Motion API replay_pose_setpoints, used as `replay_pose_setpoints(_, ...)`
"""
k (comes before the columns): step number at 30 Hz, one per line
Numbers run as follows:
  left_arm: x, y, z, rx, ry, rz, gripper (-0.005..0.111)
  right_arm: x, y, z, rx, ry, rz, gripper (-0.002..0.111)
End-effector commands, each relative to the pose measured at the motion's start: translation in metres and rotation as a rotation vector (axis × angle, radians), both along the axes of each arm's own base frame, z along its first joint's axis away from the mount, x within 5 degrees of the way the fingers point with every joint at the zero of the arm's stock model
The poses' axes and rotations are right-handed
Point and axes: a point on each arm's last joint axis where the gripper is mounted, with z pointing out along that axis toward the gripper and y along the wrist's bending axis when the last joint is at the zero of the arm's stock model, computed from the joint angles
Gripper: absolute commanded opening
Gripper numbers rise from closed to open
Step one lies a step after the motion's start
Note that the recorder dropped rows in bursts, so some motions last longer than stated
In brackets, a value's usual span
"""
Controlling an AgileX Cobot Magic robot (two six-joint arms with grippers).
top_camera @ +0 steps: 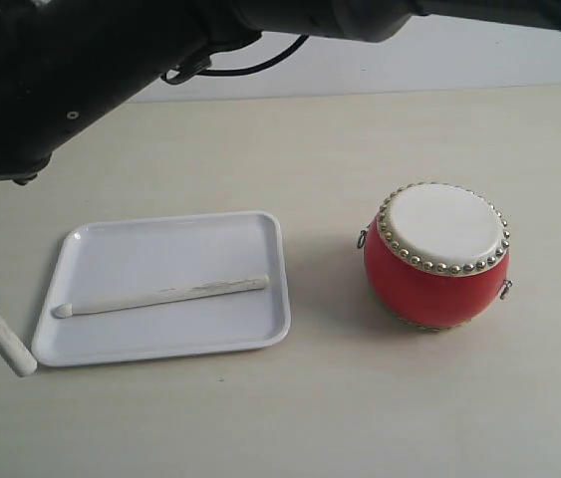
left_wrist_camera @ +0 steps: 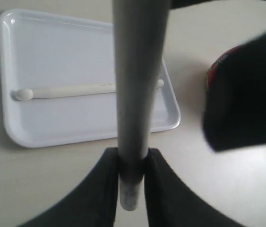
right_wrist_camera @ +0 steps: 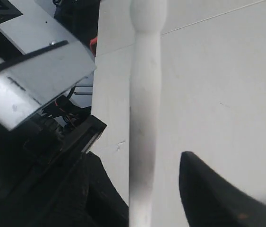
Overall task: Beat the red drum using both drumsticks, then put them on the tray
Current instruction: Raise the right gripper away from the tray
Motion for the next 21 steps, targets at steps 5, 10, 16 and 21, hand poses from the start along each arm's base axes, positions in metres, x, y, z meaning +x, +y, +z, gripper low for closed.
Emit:
replay_pose_setpoints(5, -0.001, -0.001, 0.0, 0.018, -0.021, -0.034, 0.0, -0.001, 0.009, -0.015, 0.002, 0.063, 0.01, 0.05)
replay_pose_setpoints(10, 0.0, -0.001, 0.0, 0.017, -0.027, -0.03, 0.0, -0.001, 0.009, -0.017, -0.002, 0.076, 0.019, 0.027)
replay_pose_setpoints(16, -0.001, -0.002, 0.001, 0.038, -0.039, -0.059, 0.0, -0.006, 0.008, -0.017, -0.003, 0.07, 0.091, 0.0)
replay_pose_setpoints(21, 0.0, -0.002, 0.006, 0.042, -0.056, -0.07, 0.031, 0.002, 0.006, -0.017, 0.012, 0.06, 0.038, 0.0)
